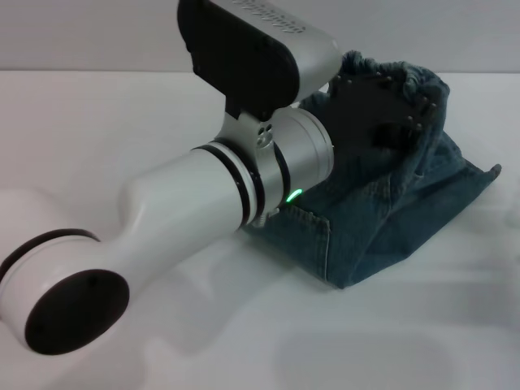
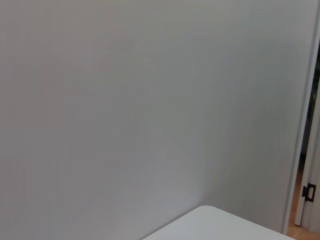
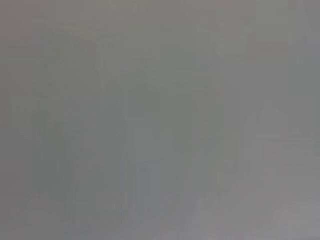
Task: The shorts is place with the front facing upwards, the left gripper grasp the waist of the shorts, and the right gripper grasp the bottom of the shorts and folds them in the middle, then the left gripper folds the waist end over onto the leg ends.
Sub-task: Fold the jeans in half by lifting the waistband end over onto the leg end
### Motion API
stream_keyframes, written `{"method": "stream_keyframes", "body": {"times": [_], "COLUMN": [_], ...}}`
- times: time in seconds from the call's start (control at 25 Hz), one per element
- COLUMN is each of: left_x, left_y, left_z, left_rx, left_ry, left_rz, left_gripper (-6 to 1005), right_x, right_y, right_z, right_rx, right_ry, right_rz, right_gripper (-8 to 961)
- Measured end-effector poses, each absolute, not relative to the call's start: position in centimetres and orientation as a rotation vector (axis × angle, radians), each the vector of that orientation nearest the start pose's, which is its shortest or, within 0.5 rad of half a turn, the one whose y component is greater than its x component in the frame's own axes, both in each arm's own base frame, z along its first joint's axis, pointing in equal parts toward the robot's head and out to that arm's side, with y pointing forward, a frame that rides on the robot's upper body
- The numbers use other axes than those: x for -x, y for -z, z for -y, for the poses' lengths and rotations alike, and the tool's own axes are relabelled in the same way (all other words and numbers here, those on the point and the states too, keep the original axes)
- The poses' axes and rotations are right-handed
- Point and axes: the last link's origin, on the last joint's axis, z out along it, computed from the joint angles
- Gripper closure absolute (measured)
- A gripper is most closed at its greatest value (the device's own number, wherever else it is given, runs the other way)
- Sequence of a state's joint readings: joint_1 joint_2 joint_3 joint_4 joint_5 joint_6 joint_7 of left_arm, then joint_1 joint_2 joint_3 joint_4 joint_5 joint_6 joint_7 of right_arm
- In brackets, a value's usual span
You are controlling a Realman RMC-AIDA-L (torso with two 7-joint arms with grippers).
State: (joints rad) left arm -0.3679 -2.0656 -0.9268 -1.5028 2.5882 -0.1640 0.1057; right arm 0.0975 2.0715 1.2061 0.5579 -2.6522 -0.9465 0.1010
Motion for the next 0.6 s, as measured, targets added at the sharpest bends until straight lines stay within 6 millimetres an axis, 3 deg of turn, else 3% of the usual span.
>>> {"method": "stream_keyframes", "body": {"times": [0.24,0.44,0.6], "left_x": [4.8,4.9,5.0], "left_y": [9.7,9.6,9.6], "left_z": [-31.4,-31.7,-31.6], "left_rx": [2.381,2.369,2.369], "left_ry": [0.743,0.753,0.75], "left_rz": [0.469,0.466,0.47], "left_gripper": [670,419,316], "right_x": [-34.7,-34.6,-34.1], "right_y": [1.4,1.5,1.9], "right_z": [-28.4,-28.3,-28.3], "right_rx": [1.537,1.543,1.561], "right_ry": [-0.642,-0.648,-0.662], "right_rz": [-0.676,-0.677,-0.671], "right_gripper": [912,900,890]}}
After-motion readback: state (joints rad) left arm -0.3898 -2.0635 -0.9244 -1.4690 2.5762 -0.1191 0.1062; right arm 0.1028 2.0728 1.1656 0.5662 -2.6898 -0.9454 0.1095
